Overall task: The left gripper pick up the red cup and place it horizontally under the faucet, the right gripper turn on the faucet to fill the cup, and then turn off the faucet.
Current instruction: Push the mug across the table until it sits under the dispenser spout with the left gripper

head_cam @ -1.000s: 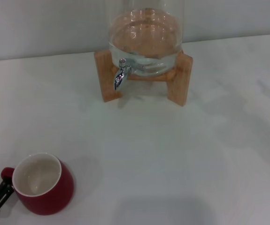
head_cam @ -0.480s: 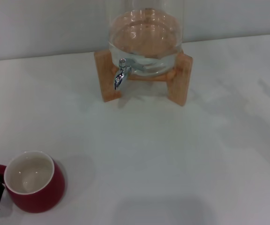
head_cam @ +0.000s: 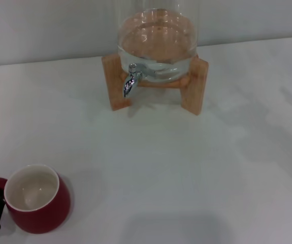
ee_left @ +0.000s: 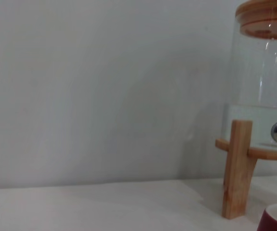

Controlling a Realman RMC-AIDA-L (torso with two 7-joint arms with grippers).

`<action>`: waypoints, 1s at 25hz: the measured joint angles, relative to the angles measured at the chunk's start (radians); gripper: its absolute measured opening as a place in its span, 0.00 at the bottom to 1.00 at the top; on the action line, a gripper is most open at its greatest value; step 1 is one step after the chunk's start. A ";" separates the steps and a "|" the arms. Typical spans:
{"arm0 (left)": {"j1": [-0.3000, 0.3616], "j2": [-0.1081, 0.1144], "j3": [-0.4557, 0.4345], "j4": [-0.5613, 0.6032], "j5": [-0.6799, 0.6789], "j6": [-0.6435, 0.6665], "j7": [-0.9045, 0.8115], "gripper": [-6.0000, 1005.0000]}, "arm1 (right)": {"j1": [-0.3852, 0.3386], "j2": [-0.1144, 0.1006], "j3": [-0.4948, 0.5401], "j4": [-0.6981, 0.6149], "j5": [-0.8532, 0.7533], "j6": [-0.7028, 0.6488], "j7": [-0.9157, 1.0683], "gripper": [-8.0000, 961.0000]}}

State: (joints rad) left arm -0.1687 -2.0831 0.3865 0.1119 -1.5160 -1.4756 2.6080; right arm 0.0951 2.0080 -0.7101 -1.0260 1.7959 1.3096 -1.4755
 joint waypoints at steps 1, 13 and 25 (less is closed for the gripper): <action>0.000 0.000 0.000 0.000 0.000 -0.004 -0.002 0.21 | 0.000 0.000 0.000 0.000 0.000 0.001 0.000 0.81; -0.039 0.004 -0.002 0.031 -0.006 -0.017 -0.086 0.21 | -0.001 0.000 0.001 0.004 0.000 0.018 0.000 0.81; -0.119 0.005 0.000 0.078 0.002 0.024 -0.234 0.21 | -0.006 0.000 0.011 0.029 0.000 0.050 -0.007 0.81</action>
State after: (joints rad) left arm -0.2873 -2.0786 0.3870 0.1903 -1.5141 -1.4520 2.3743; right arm 0.0894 2.0079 -0.6988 -0.9972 1.7963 1.3598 -1.4824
